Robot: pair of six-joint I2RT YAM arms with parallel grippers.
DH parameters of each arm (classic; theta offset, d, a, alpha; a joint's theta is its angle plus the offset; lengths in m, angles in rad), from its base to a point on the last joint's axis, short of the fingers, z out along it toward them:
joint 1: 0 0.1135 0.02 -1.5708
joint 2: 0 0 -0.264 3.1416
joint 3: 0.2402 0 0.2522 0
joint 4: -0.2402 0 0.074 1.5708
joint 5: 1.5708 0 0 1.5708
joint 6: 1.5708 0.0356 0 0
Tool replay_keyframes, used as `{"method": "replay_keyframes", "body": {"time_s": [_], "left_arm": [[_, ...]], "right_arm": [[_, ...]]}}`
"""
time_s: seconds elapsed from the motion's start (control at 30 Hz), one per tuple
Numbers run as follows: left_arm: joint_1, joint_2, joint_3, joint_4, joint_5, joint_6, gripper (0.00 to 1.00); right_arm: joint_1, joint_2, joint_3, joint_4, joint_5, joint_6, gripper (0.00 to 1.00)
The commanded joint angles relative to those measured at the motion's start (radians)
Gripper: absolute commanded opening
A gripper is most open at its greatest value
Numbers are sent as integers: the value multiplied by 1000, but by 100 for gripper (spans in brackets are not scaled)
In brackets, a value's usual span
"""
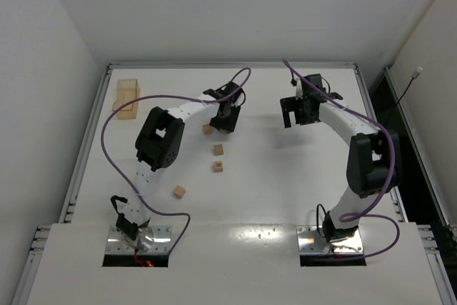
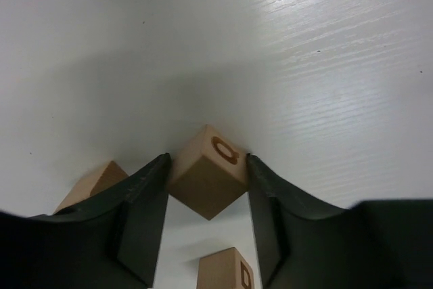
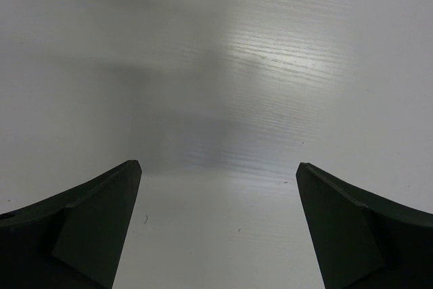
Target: Build the wood block tower
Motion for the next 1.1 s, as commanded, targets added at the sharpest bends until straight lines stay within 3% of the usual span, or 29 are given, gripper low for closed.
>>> {"method": "replay_keyframes", "body": {"time_s": [0.0, 0.1, 0.13, 0.17, 0.3, 0.47, 0.57, 0.8, 1.07], "left_arm": [[22, 32, 17, -10, 37, 33, 41], [32, 42, 28, -1, 81, 48, 20], [32, 42, 28, -1, 81, 57, 3], [32, 42, 28, -1, 81, 57, 0], [32, -25, -39, 10, 92, 68, 0], [32, -239, -108, 42, -6, 82, 0], [74, -290, -108, 42, -44, 93, 0], [192, -214, -47, 10, -6, 114, 0], [230, -100, 2, -8, 55, 114, 0]], "right_arm": [[-6, 8, 11, 9, -22, -3, 97], [-6, 8, 11, 9, -22, -3, 97], [-6, 8, 11, 9, -22, -3, 97], [-6, 8, 11, 9, -22, -3, 97], [-6, 8, 11, 9, -22, -12, 97], [-6, -12, -9, 18, -22, -12, 97], [4, -12, -9, 18, -22, -12, 97], [4, 18, 10, 9, -35, -12, 97], [4, 18, 10, 9, -35, -12, 97]]}}
